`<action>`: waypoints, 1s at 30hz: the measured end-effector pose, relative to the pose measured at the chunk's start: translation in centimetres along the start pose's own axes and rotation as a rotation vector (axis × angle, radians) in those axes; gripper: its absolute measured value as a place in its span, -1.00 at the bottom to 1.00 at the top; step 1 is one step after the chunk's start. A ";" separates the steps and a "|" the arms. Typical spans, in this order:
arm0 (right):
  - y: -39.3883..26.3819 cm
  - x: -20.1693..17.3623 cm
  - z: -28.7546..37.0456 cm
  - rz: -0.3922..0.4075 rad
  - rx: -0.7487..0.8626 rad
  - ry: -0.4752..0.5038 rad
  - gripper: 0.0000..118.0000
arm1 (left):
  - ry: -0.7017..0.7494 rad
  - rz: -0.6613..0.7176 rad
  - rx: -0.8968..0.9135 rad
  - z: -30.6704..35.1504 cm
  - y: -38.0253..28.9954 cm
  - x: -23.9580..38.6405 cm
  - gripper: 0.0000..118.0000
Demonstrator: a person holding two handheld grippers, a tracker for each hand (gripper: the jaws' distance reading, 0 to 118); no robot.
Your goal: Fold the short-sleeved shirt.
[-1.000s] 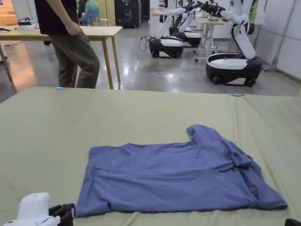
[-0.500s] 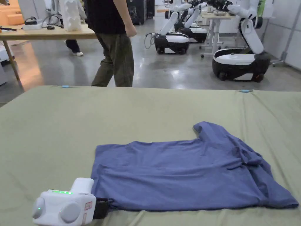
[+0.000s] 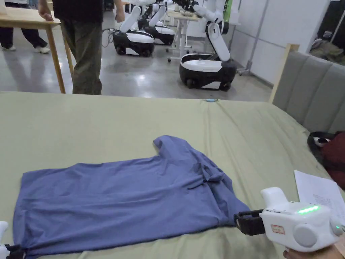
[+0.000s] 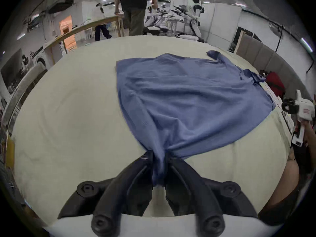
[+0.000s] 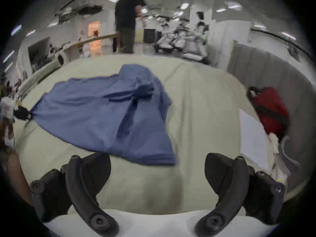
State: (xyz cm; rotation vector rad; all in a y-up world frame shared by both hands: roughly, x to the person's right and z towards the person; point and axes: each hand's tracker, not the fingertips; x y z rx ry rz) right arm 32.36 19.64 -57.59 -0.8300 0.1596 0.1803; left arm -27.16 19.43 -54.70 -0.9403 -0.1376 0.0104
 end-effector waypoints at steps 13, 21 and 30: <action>-0.7 2.4 -2.3 -0.159 -0.001 0.037 -0.90 | -0.005 -0.002 -0.012 0.8 -0.1 1.8 -0.83; 0.0 1.1 2.1 -0.137 0.062 0.015 -0.91 | -0.009 -0.034 0.010 4.3 1.1 1.7 -0.83; -1.8 -0.9 10.6 -0.045 0.090 0.006 -0.91 | -0.011 -0.122 0.034 9.6 0.2 1.6 -0.83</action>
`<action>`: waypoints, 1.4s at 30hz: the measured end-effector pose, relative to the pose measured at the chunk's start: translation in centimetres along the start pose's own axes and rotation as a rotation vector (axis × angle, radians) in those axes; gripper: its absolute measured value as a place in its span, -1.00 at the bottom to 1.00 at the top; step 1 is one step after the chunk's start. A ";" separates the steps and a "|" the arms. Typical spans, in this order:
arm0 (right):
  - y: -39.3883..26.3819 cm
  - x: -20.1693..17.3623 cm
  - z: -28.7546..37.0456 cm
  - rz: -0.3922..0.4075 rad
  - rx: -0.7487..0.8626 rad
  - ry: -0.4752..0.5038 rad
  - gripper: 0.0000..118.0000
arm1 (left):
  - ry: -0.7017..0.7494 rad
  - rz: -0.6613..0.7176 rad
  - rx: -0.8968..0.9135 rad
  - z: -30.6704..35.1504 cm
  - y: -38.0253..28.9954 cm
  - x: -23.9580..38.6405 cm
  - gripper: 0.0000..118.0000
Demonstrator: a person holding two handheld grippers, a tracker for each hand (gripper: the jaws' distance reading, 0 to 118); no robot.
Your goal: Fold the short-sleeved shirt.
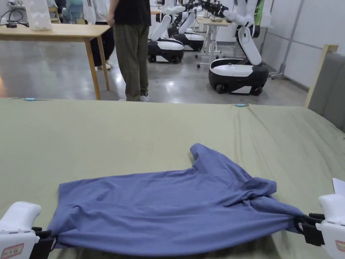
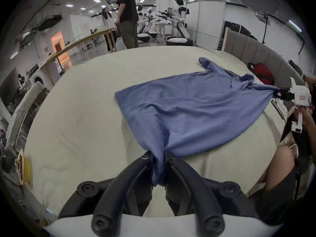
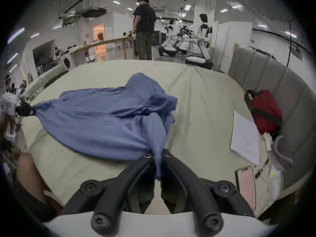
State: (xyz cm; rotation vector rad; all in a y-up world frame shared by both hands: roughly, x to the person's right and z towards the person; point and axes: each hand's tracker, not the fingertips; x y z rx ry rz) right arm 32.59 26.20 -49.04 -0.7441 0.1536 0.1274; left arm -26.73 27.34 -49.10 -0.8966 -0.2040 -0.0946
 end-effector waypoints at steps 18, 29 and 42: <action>-11.4 -2.1 4.4 -0.090 -0.125 0.024 0.48 | -0.036 0.123 -0.130 0.4 -9.9 -0.9 0.55; -3.8 -9.5 9.0 -0.162 0.303 0.045 0.38 | 0.112 0.189 0.427 7.0 -5.5 6.7 0.83; -3.1 -15.2 5.9 -0.067 0.198 0.121 -0.99 | -0.038 0.198 0.092 -1.4 3.5 1.8 -0.40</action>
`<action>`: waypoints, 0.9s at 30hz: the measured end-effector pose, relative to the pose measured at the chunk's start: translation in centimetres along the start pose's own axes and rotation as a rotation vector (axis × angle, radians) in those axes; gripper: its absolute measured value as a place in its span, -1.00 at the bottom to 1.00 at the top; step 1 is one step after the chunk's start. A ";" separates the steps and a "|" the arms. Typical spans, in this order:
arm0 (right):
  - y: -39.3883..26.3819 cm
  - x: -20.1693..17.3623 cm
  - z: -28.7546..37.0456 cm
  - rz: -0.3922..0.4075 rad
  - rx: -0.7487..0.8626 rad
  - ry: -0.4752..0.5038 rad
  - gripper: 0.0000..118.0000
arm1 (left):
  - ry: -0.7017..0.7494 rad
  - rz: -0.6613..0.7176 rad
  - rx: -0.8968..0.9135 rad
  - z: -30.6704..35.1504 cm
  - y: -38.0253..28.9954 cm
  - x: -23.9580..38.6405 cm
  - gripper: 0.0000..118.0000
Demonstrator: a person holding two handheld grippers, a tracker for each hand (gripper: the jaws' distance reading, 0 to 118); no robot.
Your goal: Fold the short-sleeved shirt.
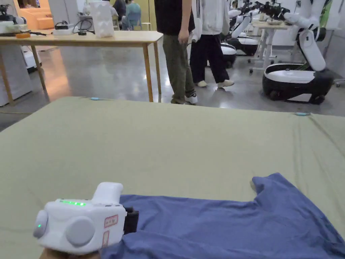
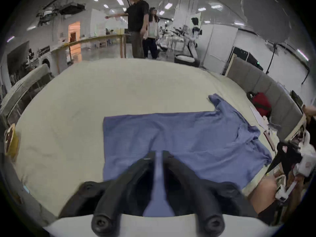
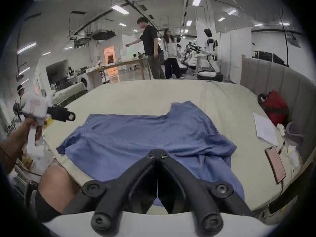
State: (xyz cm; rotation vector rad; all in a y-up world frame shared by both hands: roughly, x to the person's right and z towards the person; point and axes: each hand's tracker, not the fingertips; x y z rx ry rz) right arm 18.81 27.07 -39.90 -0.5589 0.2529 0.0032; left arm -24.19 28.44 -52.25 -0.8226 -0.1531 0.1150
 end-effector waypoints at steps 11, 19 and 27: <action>0.1 -1.0 -1.2 -0.027 -0.023 0.028 -0.99 | 0.242 0.056 -0.201 -16.0 5.1 -7.3 0.86; 0.0 -0.7 -2.3 -0.024 -0.064 0.019 -0.99 | 0.261 -0.028 -0.124 -14.0 3.4 -6.5 -0.34; 5.6 3.5 -6.8 0.033 -0.054 -0.067 -0.49 | 0.247 -0.071 -0.111 -13.5 1.5 -5.5 -0.96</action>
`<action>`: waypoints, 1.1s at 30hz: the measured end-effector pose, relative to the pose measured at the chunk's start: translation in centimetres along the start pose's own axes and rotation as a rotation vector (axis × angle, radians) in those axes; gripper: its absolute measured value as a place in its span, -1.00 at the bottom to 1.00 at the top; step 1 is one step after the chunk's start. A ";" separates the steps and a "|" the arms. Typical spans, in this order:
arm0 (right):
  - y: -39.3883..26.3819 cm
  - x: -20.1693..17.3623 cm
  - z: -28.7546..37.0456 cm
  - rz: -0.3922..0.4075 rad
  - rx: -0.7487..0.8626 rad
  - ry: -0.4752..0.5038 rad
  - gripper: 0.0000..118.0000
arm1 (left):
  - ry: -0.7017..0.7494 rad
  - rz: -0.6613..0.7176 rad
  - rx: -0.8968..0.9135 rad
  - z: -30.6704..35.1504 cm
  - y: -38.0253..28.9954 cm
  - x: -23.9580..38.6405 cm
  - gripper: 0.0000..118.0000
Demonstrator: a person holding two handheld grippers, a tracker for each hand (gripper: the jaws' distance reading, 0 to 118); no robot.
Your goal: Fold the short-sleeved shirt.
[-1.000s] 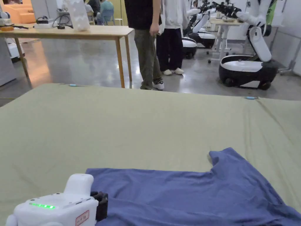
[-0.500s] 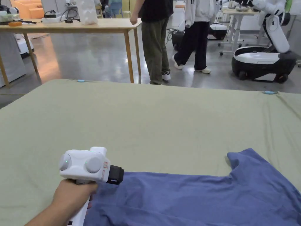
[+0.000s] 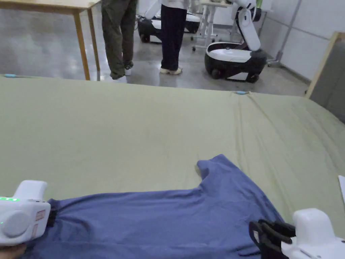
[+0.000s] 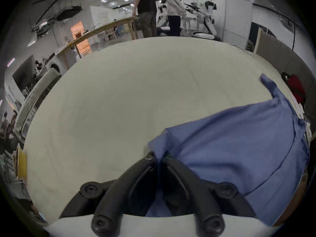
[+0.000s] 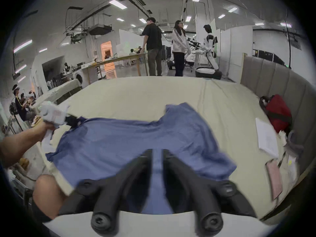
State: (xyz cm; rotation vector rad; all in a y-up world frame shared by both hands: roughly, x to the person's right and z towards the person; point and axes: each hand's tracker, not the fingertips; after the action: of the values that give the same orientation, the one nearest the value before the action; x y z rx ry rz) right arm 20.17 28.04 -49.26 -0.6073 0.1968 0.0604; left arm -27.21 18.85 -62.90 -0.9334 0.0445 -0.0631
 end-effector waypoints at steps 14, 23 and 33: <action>6.0 12.0 -25.2 -0.002 -0.506 -0.072 -0.12 | -0.040 0.044 -0.021 1.0 0.2 0.2 -0.96; 5.5 10.8 -22.6 0.092 -0.413 -0.043 -0.96 | -0.023 0.040 -0.009 1.7 0.9 0.3 -0.96; 7.4 11.7 -13.5 0.053 -0.195 0.054 -0.96 | -0.055 -0.021 0.165 9.7 1.5 -0.6 -0.96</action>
State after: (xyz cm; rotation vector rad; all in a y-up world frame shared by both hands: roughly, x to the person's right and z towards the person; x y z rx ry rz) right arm 28.59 26.34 -66.60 -0.7983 0.2618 0.1155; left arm -27.12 27.56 -58.31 -0.7699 -0.0212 -0.0597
